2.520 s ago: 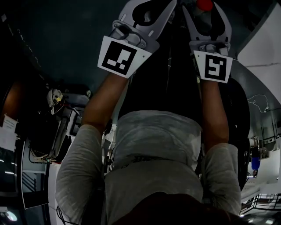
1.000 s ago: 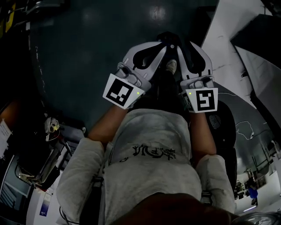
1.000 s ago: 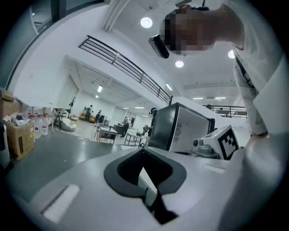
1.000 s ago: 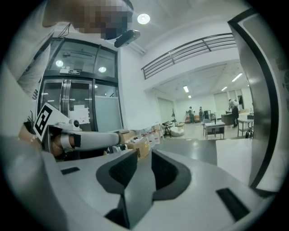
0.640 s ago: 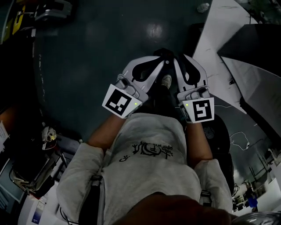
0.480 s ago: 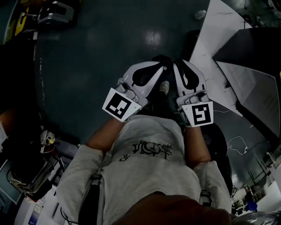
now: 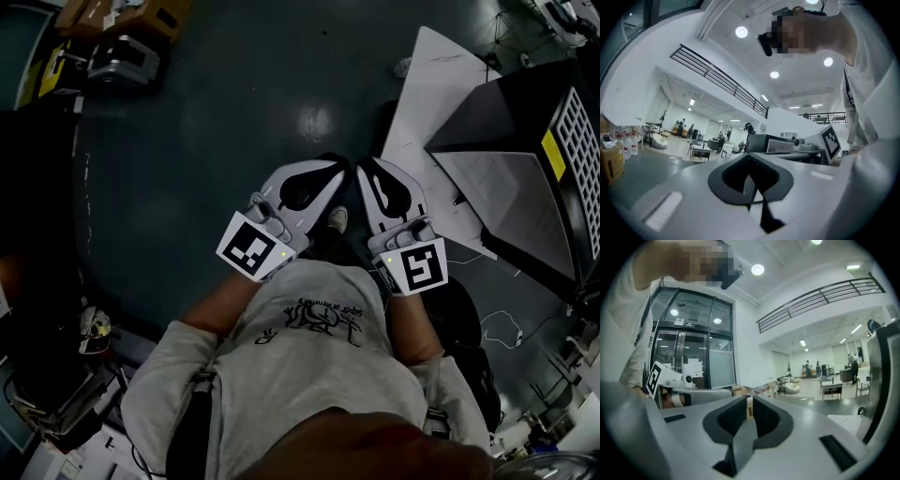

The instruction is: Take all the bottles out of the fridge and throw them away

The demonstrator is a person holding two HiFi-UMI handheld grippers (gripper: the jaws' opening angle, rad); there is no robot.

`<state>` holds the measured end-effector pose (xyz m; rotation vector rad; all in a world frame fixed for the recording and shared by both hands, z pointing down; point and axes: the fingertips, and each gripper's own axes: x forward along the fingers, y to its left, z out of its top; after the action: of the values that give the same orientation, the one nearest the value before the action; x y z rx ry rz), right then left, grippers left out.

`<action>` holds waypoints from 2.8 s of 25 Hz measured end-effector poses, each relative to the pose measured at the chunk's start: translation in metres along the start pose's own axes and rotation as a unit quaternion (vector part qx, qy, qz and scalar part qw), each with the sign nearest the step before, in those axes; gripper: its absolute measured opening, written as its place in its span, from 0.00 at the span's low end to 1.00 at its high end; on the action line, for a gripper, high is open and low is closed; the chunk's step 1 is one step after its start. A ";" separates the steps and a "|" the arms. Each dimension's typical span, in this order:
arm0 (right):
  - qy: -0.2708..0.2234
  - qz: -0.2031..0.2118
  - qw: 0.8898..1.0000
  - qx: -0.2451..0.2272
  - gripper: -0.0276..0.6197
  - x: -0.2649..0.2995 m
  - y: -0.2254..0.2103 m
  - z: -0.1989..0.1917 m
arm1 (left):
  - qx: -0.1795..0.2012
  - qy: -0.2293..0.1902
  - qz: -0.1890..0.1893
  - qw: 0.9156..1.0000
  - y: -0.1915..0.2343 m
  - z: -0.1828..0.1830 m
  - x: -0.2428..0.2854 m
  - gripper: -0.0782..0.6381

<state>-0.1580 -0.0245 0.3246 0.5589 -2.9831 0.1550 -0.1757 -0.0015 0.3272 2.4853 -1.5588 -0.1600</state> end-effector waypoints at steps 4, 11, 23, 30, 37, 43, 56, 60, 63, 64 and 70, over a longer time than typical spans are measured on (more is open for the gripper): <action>0.000 -0.003 1.000 0.000 0.11 -0.012 -0.001 0.017 | 0.006 -0.004 -0.006 1.000 -0.015 0.014 0.002 0.12; -0.007 0.009 1.000 -0.017 0.10 -0.027 0.000 0.044 | 0.030 -0.031 -0.005 0.999 -0.025 0.040 0.003 0.12; -0.006 0.023 0.999 -0.034 0.10 -0.045 0.002 0.078 | 0.038 -0.040 -0.021 0.998 -0.048 0.076 0.009 0.12; -0.003 0.024 0.998 -0.052 0.09 -0.054 0.000 0.092 | 0.034 -0.045 -0.045 0.997 -0.062 0.089 0.019 0.12; -0.005 0.010 0.999 -0.048 0.09 -0.068 -0.001 0.110 | 0.034 -0.051 -0.068 0.996 -0.076 0.101 0.023 0.12; -0.001 -0.034 0.998 -0.044 0.09 -0.087 -0.014 0.117 | 0.032 -0.050 -0.105 0.993 -0.093 0.104 0.039 0.12; 0.001 -0.129 0.991 -0.034 0.09 -0.140 -0.051 0.112 | 0.016 -0.040 -0.198 0.979 -0.142 0.095 0.085 0.12; -0.001 -0.142 0.989 -0.036 0.09 -0.148 -0.056 0.110 | 0.016 -0.039 -0.210 0.977 -0.151 0.093 0.092 0.12; -0.002 -0.147 0.989 -0.029 0.09 -0.152 -0.060 0.108 | 0.016 -0.037 -0.215 0.976 -0.154 0.092 0.096 0.12; -0.003 -0.148 0.989 -0.028 0.09 -0.152 -0.061 0.108 | 0.017 -0.036 -0.216 0.976 -0.155 0.092 0.097 0.12; -0.008 -0.153 0.988 -0.032 0.07 -0.153 -0.063 0.110 | 0.019 -0.036 -0.217 0.975 -0.155 0.093 0.099 0.12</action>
<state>-0.0020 -0.0422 0.2023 1.0012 -2.8581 0.0296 -0.0147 -0.0353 0.2029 2.8440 -1.0238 -0.2896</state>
